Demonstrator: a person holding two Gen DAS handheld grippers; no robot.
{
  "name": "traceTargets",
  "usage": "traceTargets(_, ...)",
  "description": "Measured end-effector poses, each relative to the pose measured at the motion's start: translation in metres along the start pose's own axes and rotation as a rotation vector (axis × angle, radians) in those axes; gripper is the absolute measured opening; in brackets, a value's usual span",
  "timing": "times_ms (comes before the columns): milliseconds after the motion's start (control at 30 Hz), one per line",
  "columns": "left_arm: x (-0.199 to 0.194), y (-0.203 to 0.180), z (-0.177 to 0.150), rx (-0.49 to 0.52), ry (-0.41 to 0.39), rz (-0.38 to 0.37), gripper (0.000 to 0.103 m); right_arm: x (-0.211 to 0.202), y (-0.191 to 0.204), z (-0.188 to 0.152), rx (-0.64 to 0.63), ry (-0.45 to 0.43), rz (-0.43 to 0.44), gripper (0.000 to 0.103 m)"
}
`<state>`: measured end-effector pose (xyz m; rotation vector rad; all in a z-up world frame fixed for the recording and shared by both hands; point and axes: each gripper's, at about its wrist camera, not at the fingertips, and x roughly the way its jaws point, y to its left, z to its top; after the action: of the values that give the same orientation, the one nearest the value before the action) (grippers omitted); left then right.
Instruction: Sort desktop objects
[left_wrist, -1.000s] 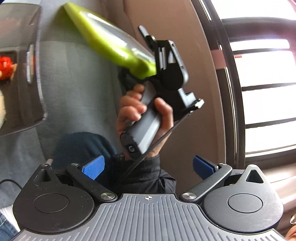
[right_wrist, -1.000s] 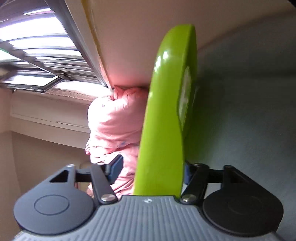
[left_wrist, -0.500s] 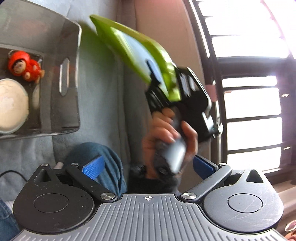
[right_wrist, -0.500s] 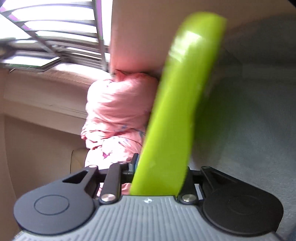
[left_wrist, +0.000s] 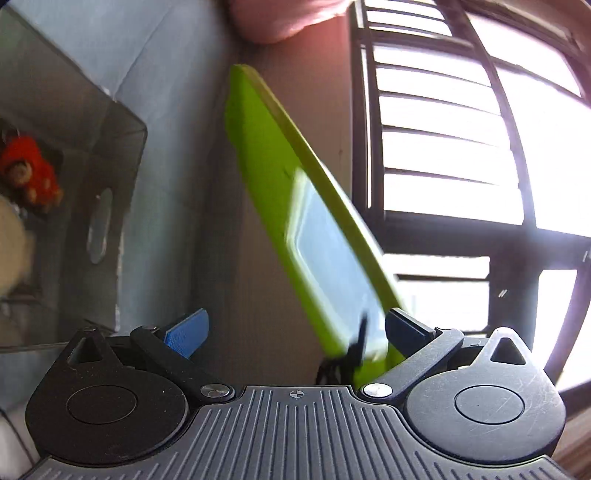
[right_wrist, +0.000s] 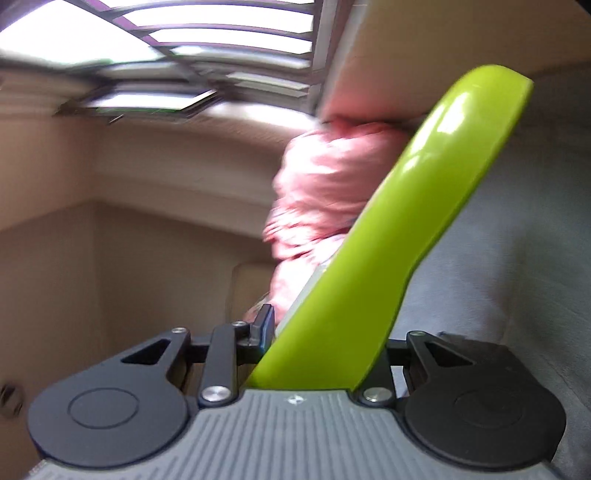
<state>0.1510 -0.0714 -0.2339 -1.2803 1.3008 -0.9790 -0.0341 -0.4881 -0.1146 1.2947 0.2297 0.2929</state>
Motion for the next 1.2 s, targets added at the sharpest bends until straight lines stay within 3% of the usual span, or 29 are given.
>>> traceTargets(67,0.003,0.008,0.018,-0.059,-0.014,-0.006,0.103,-0.017,0.005,0.001,-0.046,0.043,0.055,0.033)
traceTargets(167,0.012,0.010,0.039,-0.042,-0.047,0.069,0.103,-0.043,0.004,0.003,-0.076,0.067,0.105,0.035)
traceTargets(333,0.062,0.016,0.027,-0.065,0.070,0.109,0.103,-0.077,0.000,0.011,-0.077,0.079,0.189,0.040)
traceTargets(367,0.072,0.017,0.024,-0.071,0.095,0.116,0.103,-0.081,0.001,0.012,-0.088,0.061,0.168,0.041)
traceTargets(467,0.103,0.020,0.015,-0.086,0.171,0.137,0.103,-0.076,-0.003,0.019,-0.104,0.001,-0.010,0.042)
traceTargets(533,0.107,0.023,0.006,-0.087,0.205,0.136,0.103,-0.076,-0.006,0.021,-0.091,-0.014,-0.002,0.042)
traceTargets(633,0.111,0.027,-0.007,-0.100,0.254,0.107,0.103,-0.074,-0.001,0.021,-0.113,-0.060,-0.014,0.043)
traceTargets(733,0.115,0.030,-0.020,-0.113,0.300,0.025,0.103,-0.061,0.009,0.017,-0.127,-0.057,-0.015,0.043)
traceTargets(867,0.109,0.041,-0.018,-0.193,0.247,-0.063,0.103,-0.046,0.027,0.016,-0.154,-0.038,0.009,0.043)
traceTargets(967,0.110,0.053,-0.016,-0.249,0.218,-0.092,0.103,-0.042,0.047,0.023,-0.164,-0.014,0.090,0.044)
traceTargets(1100,0.117,0.056,-0.023,-0.287,0.249,-0.097,0.103,-0.041,0.086,0.027,-0.170,0.063,0.291,0.037)
traceTargets(1200,0.110,0.048,-0.030,-0.283,0.277,-0.152,0.103,-0.038,0.112,0.018,-0.242,0.061,0.176,0.042)
